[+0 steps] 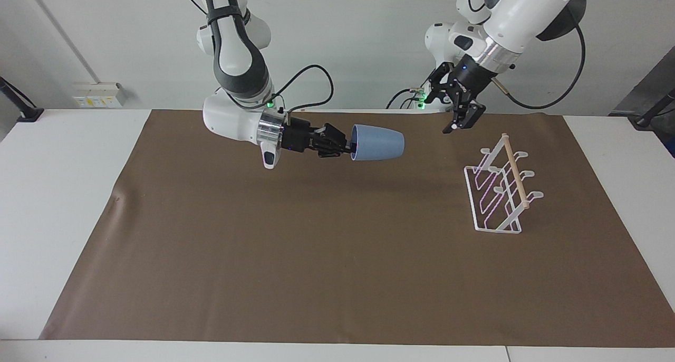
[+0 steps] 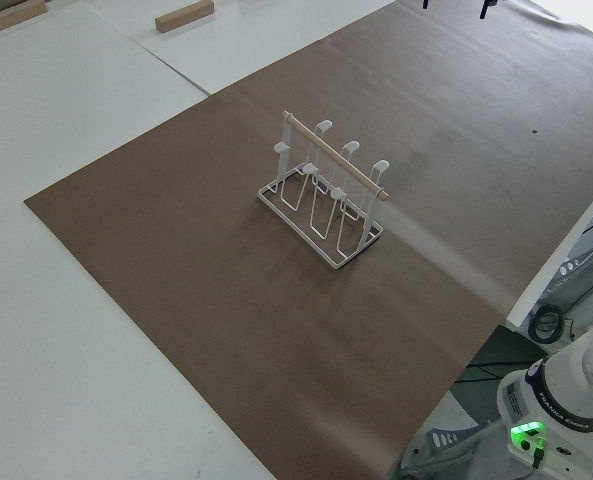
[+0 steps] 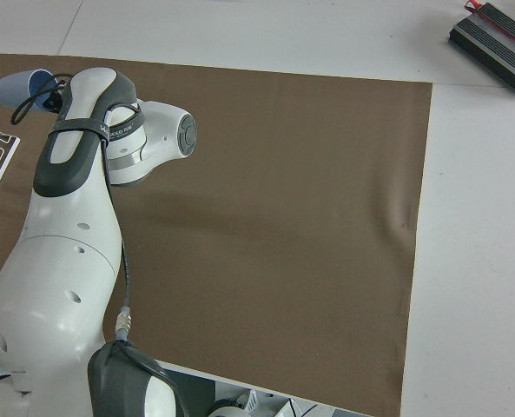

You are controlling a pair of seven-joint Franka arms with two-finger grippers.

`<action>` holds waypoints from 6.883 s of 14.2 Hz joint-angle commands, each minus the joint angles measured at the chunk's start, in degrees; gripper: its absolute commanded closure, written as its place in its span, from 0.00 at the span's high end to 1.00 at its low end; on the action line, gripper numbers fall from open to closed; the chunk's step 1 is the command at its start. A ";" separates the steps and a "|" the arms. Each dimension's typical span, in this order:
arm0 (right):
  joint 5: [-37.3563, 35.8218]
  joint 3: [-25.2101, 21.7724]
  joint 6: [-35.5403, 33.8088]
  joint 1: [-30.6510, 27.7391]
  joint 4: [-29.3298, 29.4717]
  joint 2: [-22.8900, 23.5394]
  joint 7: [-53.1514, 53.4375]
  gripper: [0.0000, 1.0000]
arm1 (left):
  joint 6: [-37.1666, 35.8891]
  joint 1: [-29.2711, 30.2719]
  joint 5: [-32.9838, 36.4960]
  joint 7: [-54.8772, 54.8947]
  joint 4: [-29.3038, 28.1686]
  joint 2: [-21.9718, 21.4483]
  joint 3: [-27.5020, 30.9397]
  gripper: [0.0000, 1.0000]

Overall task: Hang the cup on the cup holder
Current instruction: 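Lift the cup with the right gripper while the left gripper approaches it, then grasp the cup base with the left gripper from the right gripper, then open the right gripper and withdraw it while the left gripper pulls back, then carry the cup with the left gripper and hang it on the rack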

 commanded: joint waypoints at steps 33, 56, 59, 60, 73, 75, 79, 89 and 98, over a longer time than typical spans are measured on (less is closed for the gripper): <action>8.29 -0.01 -14.61 -2.69 -3.49 2.80 -10.36 0.00 | 10.86 -3.97 7.52 -18.04 2.49 9.46 -4.86 1.00; 7.76 -0.01 -14.17 -2.68 -3.58 2.62 -10.01 0.00 | 14.99 -7.04 7.00 -20.06 1.97 9.20 -5.48 0.00; 7.76 -0.01 -14.17 -2.69 -3.49 2.62 -9.93 0.00 | 14.73 -6.95 6.91 -20.24 1.61 9.11 -5.48 0.00; 7.76 -0.01 -14.17 -2.69 -3.58 2.62 -9.92 0.00 | 14.55 -6.95 6.91 -20.32 1.61 9.11 -5.39 0.00; -7.25 -0.71 -8.90 -6.20 -2.44 -1.95 -0.35 1.00 | 6.48 -5.11 10.66 -22.61 2.31 8.67 -4.69 0.00; -14.61 -0.71 -8.54 -8.65 -1.21 -1.95 -0.34 1.00 | 1.05 -4.75 13.23 -22.52 2.14 8.06 -4.60 0.00; -36.47 -0.71 -5.30 -12.70 1.25 -1.95 -0.26 1.00 | -2.94 -4.84 25.07 -22.70 2.23 7.70 -4.60 0.00; -96.01 -0.80 1.83 -12.79 6.79 -5.54 9.04 1.00 | -7.68 -4.49 55.74 -13.39 -0.23 8.93 -4.69 0.00; -97.44 -0.80 -23.72 -18.59 25.40 -9.60 20.66 1.00 | -2.08 -1.15 78.07 -7.85 -10.24 8.58 -4.69 0.00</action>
